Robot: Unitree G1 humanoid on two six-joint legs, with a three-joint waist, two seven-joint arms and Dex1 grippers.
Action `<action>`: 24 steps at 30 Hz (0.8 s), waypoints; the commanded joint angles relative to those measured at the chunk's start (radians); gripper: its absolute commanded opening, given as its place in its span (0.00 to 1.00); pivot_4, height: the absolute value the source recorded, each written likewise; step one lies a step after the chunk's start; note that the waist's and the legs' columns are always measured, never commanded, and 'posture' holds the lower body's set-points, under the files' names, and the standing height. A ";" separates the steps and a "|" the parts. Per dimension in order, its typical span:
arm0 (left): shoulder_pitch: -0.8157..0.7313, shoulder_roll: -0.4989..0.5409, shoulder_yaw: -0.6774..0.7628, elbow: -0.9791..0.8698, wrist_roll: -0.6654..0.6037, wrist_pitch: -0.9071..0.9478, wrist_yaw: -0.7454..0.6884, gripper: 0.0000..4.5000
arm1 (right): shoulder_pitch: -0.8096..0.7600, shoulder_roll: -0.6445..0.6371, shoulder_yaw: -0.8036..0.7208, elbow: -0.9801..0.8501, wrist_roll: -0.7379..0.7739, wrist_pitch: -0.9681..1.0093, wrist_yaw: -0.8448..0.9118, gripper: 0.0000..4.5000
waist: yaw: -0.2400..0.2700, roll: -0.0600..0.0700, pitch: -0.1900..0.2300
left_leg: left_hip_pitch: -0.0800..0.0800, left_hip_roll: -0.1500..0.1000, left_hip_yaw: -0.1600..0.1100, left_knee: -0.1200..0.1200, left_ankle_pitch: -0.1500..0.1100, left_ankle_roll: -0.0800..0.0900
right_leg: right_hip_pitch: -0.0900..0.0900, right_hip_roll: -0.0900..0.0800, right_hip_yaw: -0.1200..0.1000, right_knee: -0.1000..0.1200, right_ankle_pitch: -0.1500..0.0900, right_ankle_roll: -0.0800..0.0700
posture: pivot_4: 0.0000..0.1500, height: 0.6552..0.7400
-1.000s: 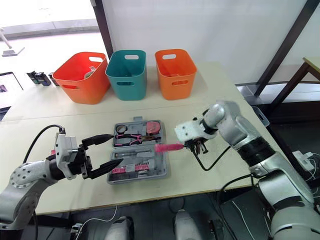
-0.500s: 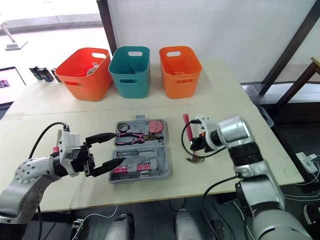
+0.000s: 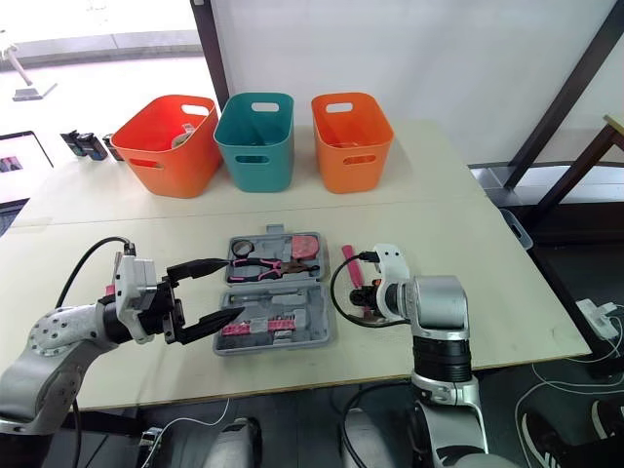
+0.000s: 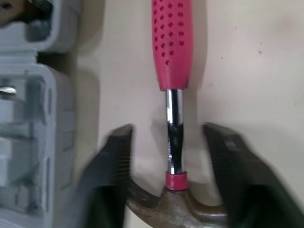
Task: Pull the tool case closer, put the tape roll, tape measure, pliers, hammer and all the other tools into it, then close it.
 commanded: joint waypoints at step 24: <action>-0.018 0.038 0.038 -0.023 -0.028 0.016 -0.012 1.00 | 0.412 0.055 0.151 -0.043 0.114 -0.925 -0.331 0.99 | -0.005 -0.002 -0.001 | 0.001 0.000 0.001 -0.001 0.000 0.000 | -0.001 -0.001 0.000 -0.001 0.000 -0.001 | 1.00 1.00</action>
